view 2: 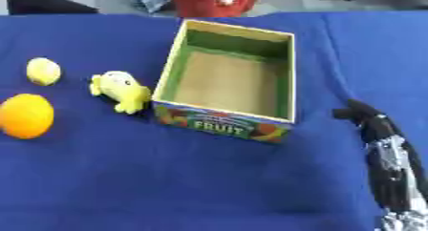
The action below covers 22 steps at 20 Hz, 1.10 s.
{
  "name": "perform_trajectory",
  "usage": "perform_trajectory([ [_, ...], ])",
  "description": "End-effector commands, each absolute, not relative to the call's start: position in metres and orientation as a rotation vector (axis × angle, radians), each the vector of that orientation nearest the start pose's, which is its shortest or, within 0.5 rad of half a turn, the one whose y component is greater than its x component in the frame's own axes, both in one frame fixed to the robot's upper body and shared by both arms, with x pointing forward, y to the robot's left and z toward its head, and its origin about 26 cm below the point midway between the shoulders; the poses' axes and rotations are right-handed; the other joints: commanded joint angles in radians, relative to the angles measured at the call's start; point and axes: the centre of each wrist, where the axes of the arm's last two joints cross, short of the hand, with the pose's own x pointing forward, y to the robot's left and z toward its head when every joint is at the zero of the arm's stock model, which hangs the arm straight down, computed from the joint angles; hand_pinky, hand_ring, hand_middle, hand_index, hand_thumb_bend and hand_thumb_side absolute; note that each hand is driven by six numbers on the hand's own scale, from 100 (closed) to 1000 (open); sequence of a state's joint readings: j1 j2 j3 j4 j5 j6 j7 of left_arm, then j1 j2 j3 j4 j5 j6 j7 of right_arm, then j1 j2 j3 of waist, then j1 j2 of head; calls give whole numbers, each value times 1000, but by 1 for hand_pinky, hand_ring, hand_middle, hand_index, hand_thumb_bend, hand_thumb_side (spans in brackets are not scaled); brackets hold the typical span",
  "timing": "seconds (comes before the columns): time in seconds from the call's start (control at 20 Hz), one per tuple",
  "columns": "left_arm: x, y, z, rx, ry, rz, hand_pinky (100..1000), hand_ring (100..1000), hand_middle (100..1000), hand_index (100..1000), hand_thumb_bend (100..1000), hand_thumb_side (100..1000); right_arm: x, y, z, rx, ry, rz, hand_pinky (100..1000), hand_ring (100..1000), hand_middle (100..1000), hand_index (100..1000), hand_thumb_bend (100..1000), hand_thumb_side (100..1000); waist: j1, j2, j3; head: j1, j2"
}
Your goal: Pick up objects on the table and place them in the box.
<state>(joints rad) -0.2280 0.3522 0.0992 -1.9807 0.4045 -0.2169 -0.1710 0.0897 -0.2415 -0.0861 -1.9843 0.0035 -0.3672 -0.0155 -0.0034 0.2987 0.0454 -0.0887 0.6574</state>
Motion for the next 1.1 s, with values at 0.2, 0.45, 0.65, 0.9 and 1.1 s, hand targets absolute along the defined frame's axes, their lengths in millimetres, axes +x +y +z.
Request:
perform_trajectory([
  [0.2,291,310,217,-86,-2469,-430,660,580,651,807,100,943,241,-312,100,-252,-2273,233,953,787,639,843,100,1000,-2,-27,0,0,15],
  [0.45,290,318,231,92,-2483,-544,665,587,668,824,100,850,239,-314,100,-245,-2275,229,952,787,640,842,100,1000,-5,-36,-2,-5,19],
  [0.65,289,323,244,268,-2486,-683,676,599,683,844,100,782,238,-315,99,-243,-2275,227,952,787,640,842,100,1000,-8,-43,-3,-10,20],
  [0.9,288,327,261,476,-2473,-876,695,617,699,858,100,807,237,-318,98,-239,-2275,228,951,786,639,842,100,1000,-10,-55,2,-13,27],
  [1.1,288,326,268,601,-2411,-1038,730,655,730,882,100,872,235,-319,98,-234,-2274,227,950,785,639,841,100,1000,-12,-65,3,-12,30],
])
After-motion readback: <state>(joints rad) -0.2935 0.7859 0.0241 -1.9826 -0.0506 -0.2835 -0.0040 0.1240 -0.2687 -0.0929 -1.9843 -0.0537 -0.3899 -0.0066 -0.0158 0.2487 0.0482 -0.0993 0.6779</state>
